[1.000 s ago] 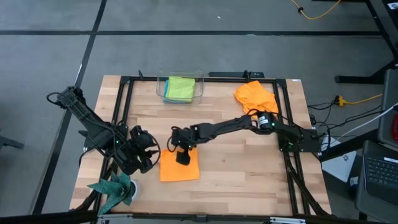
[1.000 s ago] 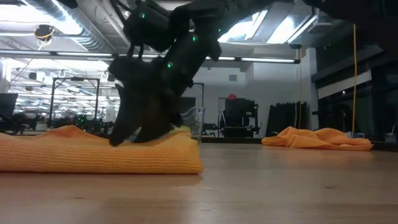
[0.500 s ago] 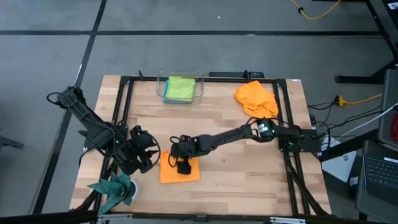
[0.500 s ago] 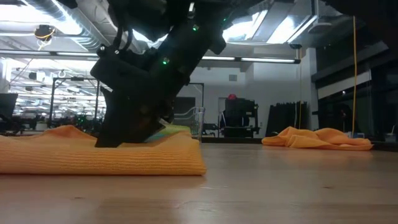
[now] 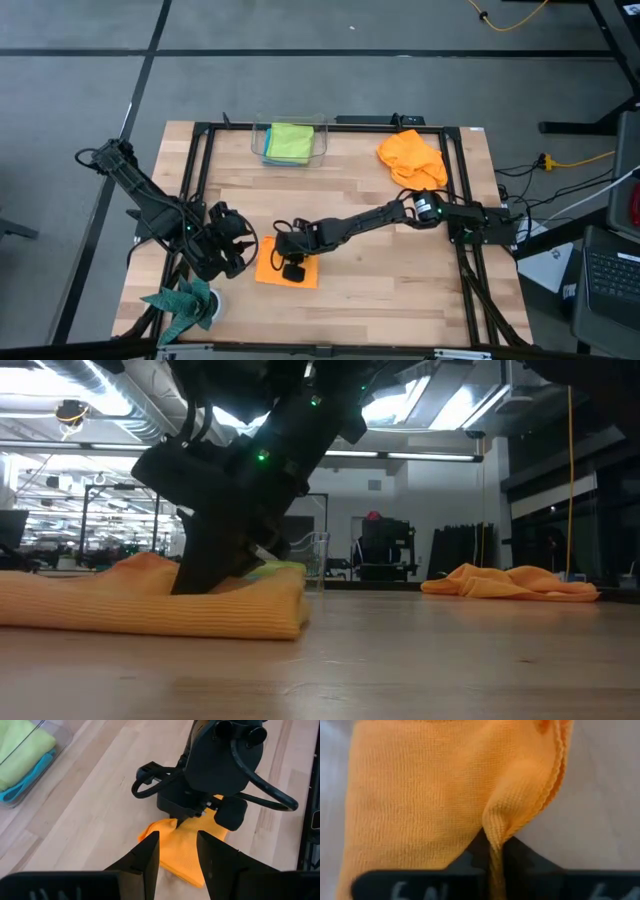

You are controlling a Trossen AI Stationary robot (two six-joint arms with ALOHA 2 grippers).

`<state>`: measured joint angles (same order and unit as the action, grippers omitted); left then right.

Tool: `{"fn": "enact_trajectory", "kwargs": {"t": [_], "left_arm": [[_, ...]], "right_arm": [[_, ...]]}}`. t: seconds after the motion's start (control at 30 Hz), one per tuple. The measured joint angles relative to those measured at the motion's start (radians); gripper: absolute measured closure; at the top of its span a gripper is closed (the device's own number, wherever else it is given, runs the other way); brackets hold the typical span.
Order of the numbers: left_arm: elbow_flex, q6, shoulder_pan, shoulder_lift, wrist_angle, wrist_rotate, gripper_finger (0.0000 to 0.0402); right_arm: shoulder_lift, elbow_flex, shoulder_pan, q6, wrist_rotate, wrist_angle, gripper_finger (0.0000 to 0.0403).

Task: Fold microfiber towels
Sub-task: Stack the folded bottom orange microfiber cloth on top of the green microfiber cloth

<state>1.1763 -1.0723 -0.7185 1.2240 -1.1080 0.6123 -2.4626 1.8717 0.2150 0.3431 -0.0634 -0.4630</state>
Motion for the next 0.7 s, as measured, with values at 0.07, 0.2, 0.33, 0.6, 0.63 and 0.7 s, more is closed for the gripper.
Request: {"fn": "enact_trajectory", "kwargs": {"t": [0.07,0.2,0.33,0.6,0.63,0.7], "left_arm": [[0.000,0.000,0.000,0.000,0.000,0.000,0.0279],[0.000,0.000,0.000,0.000,0.000,0.000,0.0279],[0.000,-0.001,0.000,0.000,0.000,0.000,0.0279],[-0.001,-0.018,0.000,0.000,0.001,0.000,0.0279],[-0.001,-0.018,0.000,0.000,0.002,0.000,0.0279],[-0.001,-0.018,0.000,0.000,0.001,0.000,0.0279]], "right_arm": [[0.000,0.000,-0.001,0.018,0.000,0.002,0.0385],[0.006,0.012,-0.014,0.045,-0.006,-0.018,0.0385],[0.038,0.050,-0.029,-0.001,-0.062,-0.093,0.0385],[0.088,0.226,-0.091,-0.114,-0.175,-0.315,0.0385],[0.085,0.251,-0.096,-0.127,-0.175,-0.339,0.0385],[0.079,0.311,-0.111,-0.176,-0.173,-0.382,0.0385]]}}
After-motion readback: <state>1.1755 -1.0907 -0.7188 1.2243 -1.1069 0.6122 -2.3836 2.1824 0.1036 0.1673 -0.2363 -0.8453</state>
